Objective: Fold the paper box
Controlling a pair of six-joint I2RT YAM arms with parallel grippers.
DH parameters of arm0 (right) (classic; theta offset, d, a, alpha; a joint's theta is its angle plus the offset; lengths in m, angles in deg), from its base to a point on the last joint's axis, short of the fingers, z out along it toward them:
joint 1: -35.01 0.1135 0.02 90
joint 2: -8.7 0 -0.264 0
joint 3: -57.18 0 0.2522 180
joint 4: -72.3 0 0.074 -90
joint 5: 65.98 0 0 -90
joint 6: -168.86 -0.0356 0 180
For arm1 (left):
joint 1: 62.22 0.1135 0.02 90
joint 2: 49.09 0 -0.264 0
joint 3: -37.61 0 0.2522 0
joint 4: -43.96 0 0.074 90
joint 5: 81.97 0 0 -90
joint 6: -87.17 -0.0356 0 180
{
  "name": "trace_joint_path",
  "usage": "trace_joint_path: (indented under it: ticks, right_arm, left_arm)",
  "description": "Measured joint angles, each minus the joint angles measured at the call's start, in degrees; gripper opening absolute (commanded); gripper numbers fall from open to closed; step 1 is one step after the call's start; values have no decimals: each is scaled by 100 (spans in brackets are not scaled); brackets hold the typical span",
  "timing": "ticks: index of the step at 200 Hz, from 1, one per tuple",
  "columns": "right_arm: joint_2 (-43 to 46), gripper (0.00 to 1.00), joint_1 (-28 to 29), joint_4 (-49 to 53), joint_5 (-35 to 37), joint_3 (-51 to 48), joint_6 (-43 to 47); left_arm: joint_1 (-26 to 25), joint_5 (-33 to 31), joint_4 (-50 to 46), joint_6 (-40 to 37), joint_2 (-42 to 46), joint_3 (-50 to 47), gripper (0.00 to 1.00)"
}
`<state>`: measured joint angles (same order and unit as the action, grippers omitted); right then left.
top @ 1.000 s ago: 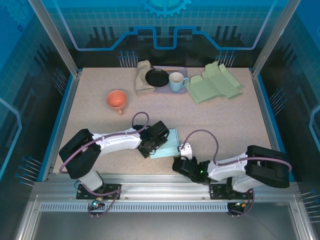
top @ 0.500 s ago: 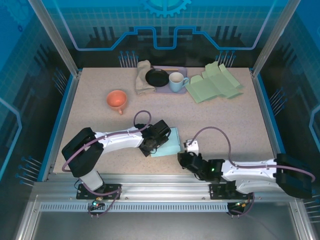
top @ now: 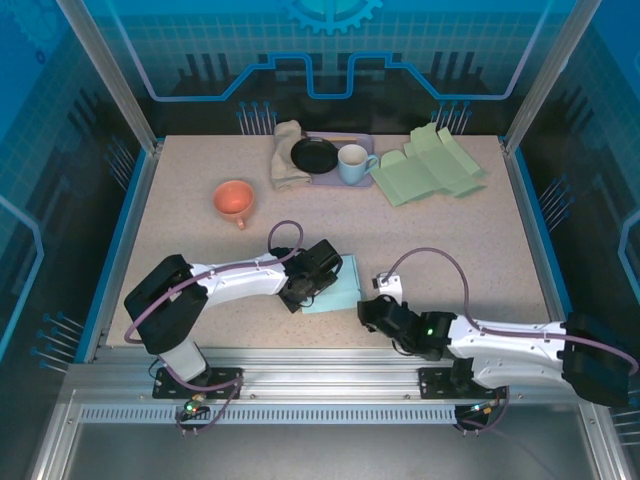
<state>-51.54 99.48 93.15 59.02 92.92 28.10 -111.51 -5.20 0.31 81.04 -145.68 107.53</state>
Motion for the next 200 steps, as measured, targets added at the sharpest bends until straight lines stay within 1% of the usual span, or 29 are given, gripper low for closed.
trace_joint_path:
  ticks: [27,46,88,112,145,200]
  right_arm:
    - [-229,51,-529,-310,-601,0,232]
    - [-389,50,-752,-557,-970,2,332]
    - [-844,47,-863,-911,-1576,87,326]
    - [-1084,42,-866,-1150,-1853,109,256]
    - [-1145,38,-883,-1220,-1915,109,195]
    - [-1062,36,-892,-1156,-1899,107,195]
  left_arm:
    - [0,0,0,-4,0,0,88]
    - [0,0,0,-7,0,0,89]
    - [0,0,0,-20,0,0,88]
    - [0,0,0,-22,0,0,88]
    - [0,0,0,-22,0,0,88]
    - [0,2,2,-22,0,0,88]
